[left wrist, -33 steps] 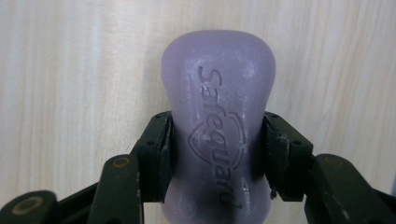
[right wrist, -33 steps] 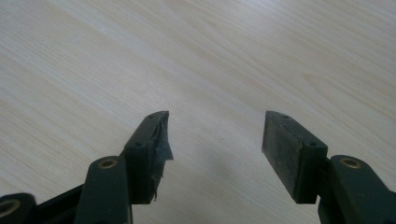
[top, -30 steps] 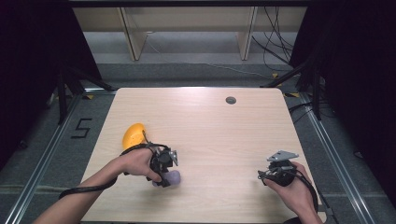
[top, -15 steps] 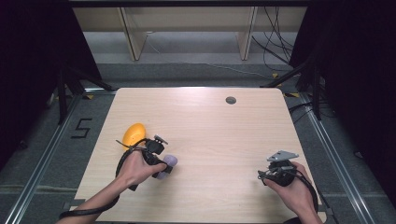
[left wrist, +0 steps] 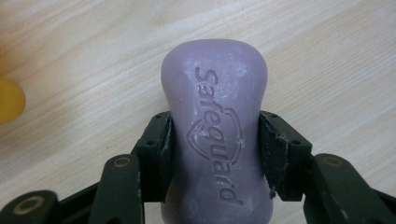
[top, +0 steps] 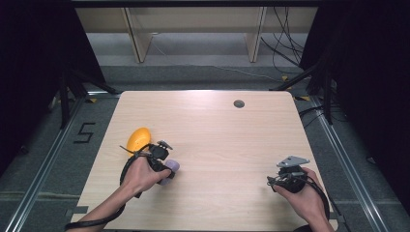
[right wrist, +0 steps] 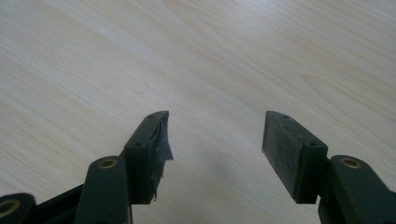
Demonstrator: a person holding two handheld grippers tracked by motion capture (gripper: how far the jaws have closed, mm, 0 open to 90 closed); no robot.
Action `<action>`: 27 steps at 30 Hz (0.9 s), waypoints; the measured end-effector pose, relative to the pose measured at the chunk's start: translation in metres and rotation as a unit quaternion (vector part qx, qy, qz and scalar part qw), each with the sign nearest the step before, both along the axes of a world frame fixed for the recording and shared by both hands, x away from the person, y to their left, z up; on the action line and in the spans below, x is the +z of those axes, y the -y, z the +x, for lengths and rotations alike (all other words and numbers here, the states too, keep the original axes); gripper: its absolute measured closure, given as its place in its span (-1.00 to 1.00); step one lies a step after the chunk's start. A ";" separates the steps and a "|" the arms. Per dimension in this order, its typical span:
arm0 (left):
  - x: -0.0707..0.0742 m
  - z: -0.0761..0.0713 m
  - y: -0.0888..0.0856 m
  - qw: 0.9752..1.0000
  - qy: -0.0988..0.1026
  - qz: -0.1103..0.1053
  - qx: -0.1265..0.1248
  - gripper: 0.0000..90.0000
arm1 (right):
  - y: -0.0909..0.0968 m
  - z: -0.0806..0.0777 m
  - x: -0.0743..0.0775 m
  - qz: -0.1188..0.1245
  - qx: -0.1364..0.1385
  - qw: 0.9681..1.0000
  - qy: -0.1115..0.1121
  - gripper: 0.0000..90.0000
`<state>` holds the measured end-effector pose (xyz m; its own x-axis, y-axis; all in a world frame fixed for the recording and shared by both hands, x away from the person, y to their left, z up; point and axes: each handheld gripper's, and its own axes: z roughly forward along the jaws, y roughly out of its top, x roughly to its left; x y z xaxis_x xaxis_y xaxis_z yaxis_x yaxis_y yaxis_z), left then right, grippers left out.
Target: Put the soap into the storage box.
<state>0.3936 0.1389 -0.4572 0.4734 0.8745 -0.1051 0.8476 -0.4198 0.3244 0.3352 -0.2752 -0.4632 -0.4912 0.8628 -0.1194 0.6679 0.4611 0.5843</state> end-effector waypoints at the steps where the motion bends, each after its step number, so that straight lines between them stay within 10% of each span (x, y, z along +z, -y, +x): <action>1: -0.001 0.000 -0.001 1.000 -0.001 0.002 0.000 0.08 | 0.000 0.000 0.000 -0.001 0.001 1.000 0.001 -0.08; 12: 0.008 -0.001 -0.023 1.000 0.016 -0.009 0.019 0.08 | -0.002 -0.001 0.001 0.006 -0.009 1.000 -0.007 -0.08; 27: 0.024 0.012 -0.052 0.999 -0.021 -0.008 0.036 0.08 | -0.002 0.000 0.001 0.006 -0.009 1.000 -0.008 -0.08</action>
